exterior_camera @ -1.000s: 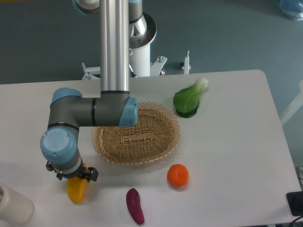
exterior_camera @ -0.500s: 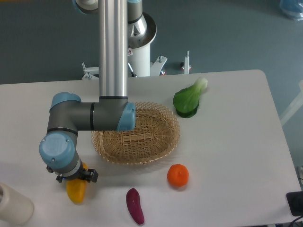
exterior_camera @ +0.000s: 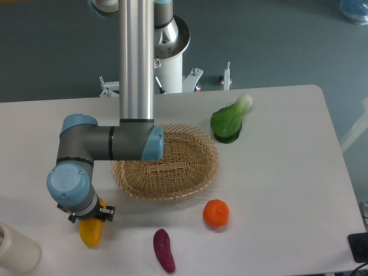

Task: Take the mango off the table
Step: 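Lift the grasped yellow mango up off the table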

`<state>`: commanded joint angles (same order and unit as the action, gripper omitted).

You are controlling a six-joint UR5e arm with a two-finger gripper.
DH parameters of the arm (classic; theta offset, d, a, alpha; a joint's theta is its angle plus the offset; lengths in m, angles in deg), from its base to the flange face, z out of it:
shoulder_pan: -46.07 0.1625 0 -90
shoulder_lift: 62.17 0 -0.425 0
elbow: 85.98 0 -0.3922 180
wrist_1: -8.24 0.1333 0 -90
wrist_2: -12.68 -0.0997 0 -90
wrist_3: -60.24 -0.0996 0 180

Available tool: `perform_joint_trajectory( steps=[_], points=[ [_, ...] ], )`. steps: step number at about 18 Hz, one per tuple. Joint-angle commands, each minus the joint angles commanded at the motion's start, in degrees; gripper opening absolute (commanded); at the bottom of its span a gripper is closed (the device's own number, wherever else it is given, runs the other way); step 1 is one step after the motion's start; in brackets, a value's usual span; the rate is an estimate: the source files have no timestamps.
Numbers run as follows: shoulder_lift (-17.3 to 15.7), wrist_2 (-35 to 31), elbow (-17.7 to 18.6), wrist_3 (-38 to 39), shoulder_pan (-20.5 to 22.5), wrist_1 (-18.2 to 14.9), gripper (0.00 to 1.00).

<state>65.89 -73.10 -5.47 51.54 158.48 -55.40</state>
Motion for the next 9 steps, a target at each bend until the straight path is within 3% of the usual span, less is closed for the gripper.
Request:
perform_joint_trajectory(
  steps=[9],
  points=[
    [-3.87, -2.37, 0.62, -1.4, 0.26, 0.26, 0.48]
  ],
)
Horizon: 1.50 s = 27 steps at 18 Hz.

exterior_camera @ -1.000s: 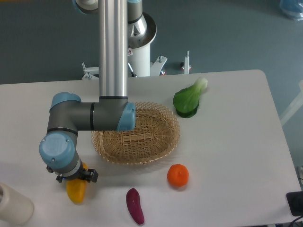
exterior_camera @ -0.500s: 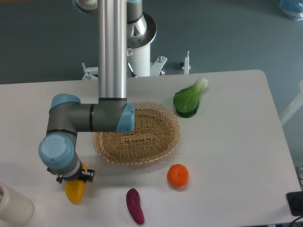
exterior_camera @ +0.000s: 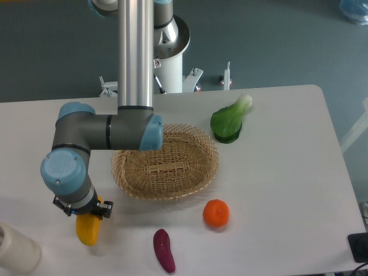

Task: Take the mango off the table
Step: 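Lift the grasped yellow mango up off the table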

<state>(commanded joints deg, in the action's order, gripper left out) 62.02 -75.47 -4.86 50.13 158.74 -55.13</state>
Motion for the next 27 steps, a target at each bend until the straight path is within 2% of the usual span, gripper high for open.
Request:
perform_joint_trajectory(
  steps=[3, 11, 15, 19, 23, 27],
  points=[
    [-1.14, -2.37, 0.0, -0.79, 0.35, 0.09, 0.48],
    [-4.04, -2.55, 0.17, -7.65, 4.04, -0.79, 0.48],
    [-5.45, -2.55, 0.44, -8.08, 5.54, -0.62, 0.44],
    [-6.94, -2.55, 2.1, -15.28, 8.08, -0.71, 0.46],
    [-10.11, -2.55, 5.18, -26.16, 11.59, -0.44, 0.46],
    [-10.02, -4.74, 5.98, -31.63, 12.57, 0.09, 0.47]
  ],
)
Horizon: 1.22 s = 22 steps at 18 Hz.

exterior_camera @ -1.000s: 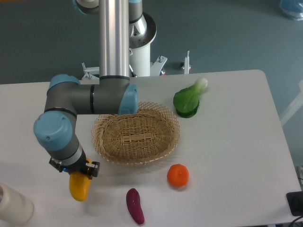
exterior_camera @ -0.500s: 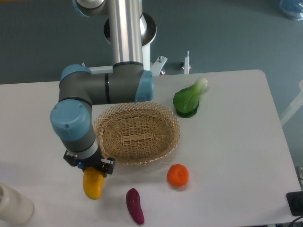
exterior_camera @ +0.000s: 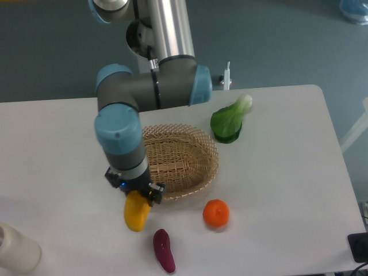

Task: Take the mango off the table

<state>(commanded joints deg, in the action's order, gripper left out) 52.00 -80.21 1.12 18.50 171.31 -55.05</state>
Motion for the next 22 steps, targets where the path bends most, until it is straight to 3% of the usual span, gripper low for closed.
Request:
perform_joint_trajectory(
  steps=[14, 22],
  points=[
    [-0.09, -1.42, 0.0, -17.23, 8.52, -0.17, 0.47],
    [-0.17, -1.33, 0.35, -20.32, 11.16, 0.09, 0.47]
  ],
)
